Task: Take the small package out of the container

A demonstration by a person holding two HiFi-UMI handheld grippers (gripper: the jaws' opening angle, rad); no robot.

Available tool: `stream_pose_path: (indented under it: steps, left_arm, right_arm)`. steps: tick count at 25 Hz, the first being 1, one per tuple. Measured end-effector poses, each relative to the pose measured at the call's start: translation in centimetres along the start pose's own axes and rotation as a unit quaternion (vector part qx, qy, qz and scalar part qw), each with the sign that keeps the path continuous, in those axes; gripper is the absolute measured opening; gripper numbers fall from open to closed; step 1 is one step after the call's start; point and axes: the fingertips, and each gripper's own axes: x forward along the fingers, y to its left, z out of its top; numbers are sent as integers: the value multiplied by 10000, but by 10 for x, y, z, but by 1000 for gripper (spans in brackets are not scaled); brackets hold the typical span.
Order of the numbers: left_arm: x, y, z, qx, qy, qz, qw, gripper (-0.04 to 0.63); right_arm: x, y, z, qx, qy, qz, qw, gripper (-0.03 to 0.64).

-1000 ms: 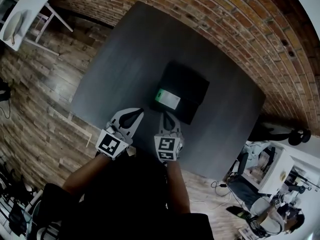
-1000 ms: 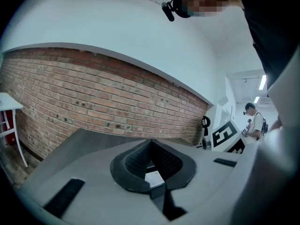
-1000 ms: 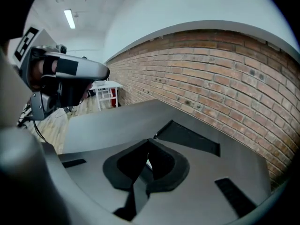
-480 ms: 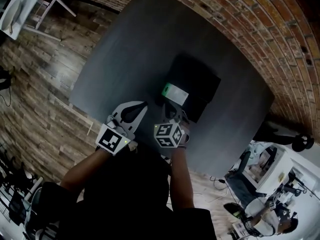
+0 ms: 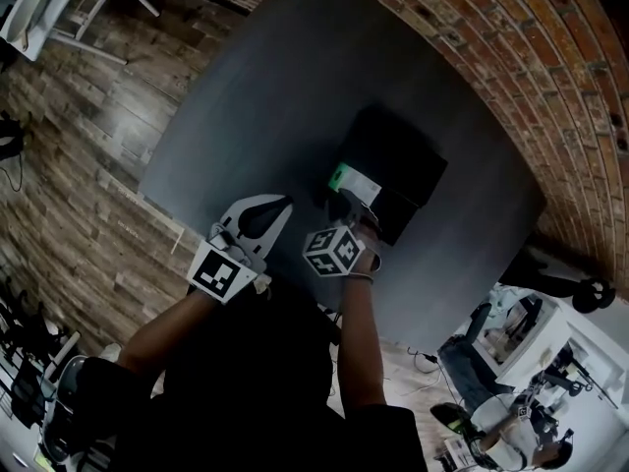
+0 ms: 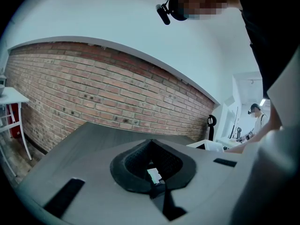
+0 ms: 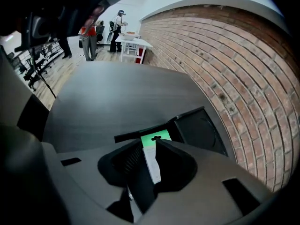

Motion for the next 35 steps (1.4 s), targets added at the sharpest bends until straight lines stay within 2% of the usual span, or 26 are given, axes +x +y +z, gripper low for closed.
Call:
stream_pose_path:
  steps: [10, 17, 24, 35]
  left_arm:
    - [0, 18, 0, -97, -6, 84, 9999, 34]
    - [-1, 29, -2, -236, -19, 182, 9996, 34]
    - [2, 34, -5, -265, 27, 186, 9995, 34]
    - [10, 42, -8, -347, 47, 261, 9990, 34]
  right_arm:
    - [21, 1, 3, -231, 261, 182, 9992, 120]
    - [36, 8, -9, -622, 603, 397, 9955, 130]
    - [43, 9, -8, -774, 706, 501, 9932, 143]
    - [57, 7, -16, -1086, 891, 412, 9892, 148]
